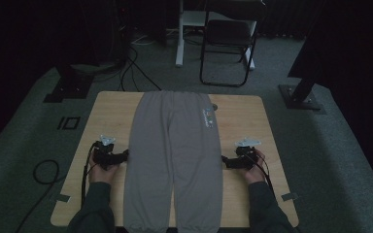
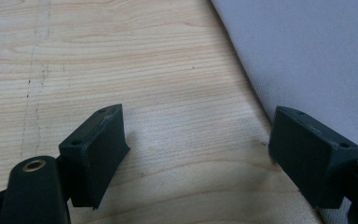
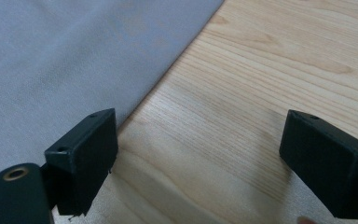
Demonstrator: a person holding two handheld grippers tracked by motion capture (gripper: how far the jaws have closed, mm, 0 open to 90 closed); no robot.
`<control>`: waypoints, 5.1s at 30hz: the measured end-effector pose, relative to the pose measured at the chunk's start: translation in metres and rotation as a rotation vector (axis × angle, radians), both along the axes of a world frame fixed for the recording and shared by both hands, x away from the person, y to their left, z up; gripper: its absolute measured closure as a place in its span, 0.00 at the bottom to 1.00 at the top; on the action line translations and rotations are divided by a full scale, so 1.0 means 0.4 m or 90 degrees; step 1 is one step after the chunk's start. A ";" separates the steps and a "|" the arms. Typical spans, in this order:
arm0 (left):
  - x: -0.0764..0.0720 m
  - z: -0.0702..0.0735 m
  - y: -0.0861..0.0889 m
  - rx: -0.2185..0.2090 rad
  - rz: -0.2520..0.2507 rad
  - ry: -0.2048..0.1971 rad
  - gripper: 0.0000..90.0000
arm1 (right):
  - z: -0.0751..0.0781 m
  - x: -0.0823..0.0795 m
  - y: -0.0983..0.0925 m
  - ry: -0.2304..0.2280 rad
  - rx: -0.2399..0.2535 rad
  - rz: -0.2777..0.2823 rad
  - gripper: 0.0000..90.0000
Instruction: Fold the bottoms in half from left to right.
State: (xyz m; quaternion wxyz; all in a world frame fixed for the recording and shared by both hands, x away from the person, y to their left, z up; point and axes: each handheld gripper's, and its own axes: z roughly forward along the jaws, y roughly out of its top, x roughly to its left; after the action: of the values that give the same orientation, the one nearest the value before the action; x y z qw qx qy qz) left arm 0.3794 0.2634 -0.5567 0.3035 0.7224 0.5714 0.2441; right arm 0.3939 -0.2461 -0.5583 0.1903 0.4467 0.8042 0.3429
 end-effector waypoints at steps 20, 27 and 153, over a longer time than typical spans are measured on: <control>-0.028 0.024 -0.071 -0.058 -0.030 -0.003 0.44 | 0.000 0.003 0.001 0.000 0.000 -0.003 0.13; -0.032 0.011 -0.114 -0.004 -0.045 0.008 0.42 | 0.000 0.003 0.001 0.000 0.000 -0.003 0.13; 0.155 0.032 -0.405 -0.069 -0.200 0.034 0.79 | 0.015 0.156 0.138 -0.007 0.014 -0.051 0.56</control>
State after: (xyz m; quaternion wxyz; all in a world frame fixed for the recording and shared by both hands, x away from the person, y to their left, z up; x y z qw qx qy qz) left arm 0.4413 0.1014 -0.5438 0.3614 0.7913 0.4719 0.1432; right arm 0.4564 -0.1909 -0.5524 0.2033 0.4786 0.7810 0.3460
